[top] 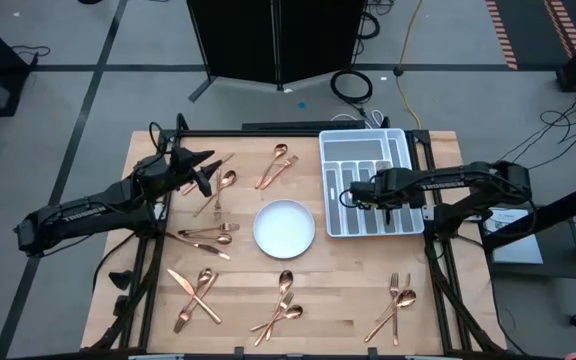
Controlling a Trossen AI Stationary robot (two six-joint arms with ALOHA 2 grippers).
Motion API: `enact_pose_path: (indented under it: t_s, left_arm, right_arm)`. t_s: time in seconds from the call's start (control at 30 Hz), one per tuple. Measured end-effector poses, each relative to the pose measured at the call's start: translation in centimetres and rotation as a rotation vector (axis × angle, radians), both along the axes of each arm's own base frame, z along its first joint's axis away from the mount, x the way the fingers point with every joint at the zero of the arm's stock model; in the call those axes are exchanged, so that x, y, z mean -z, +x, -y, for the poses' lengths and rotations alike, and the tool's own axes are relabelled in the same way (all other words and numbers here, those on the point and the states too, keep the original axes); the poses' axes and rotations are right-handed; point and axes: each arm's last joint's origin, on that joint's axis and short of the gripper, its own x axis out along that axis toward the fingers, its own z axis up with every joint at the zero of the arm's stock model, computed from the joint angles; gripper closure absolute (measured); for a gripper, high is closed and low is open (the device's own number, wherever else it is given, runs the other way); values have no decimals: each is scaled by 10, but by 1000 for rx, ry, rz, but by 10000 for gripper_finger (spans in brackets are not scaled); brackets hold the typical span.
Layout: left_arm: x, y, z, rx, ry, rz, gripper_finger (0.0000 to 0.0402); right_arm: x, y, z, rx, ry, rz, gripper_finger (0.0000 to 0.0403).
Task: Sort silverware
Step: Put the knife in the silverware tray
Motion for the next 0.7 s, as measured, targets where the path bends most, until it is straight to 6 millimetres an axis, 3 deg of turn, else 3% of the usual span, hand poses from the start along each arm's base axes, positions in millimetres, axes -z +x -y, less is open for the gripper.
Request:
enact_pose_path:
  t_s: [0.33, 0.7]
  left_arm:
    - [0, 1, 0, -1, -2, -3, 204]
    - [1, 1, 0, 0, -2, -4, 204]
  right_arm:
    - [13, -8, 3, 22, 5, -20, 376]
    - [14, -7, 4, -1, 1, -7, 303]
